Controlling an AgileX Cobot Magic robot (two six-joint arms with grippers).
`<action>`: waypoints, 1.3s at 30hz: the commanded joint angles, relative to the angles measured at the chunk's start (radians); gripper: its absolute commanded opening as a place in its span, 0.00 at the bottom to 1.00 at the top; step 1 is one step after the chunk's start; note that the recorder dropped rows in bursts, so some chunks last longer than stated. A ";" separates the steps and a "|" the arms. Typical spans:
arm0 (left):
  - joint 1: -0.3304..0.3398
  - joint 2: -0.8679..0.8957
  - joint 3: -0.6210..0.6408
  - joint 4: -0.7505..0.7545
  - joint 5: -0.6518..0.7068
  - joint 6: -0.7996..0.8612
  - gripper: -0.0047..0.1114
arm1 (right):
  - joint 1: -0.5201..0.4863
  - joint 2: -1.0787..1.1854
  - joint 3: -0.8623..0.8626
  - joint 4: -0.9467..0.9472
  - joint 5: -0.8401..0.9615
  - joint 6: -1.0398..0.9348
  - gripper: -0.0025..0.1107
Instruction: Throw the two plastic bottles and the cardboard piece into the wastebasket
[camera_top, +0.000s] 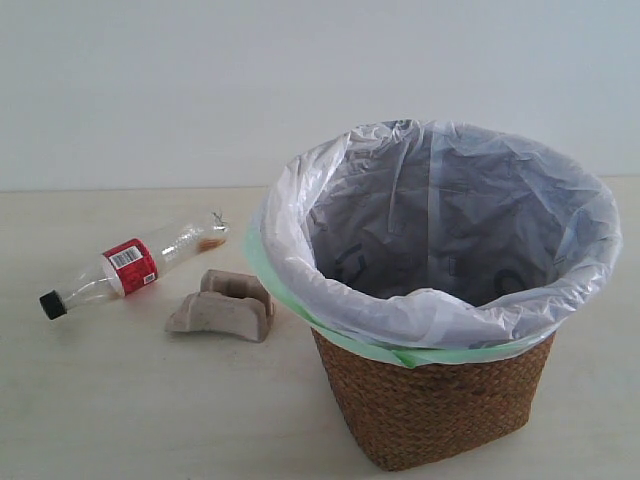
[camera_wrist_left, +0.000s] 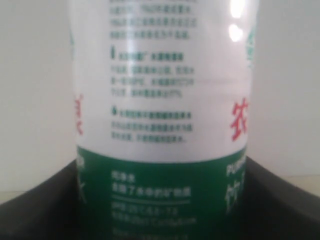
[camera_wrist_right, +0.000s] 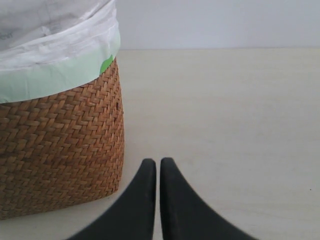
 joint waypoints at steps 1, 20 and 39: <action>-0.036 -0.004 0.003 0.028 0.004 -0.036 0.07 | -0.006 -0.004 -0.001 -0.007 -0.004 -0.004 0.02; -0.067 -0.004 -0.001 0.144 0.062 -0.036 0.07 | -0.006 -0.004 -0.001 -0.007 -0.002 -0.004 0.02; -0.067 0.008 -0.001 0.563 0.068 -0.448 0.07 | -0.006 -0.004 -0.001 -0.007 -0.004 -0.004 0.02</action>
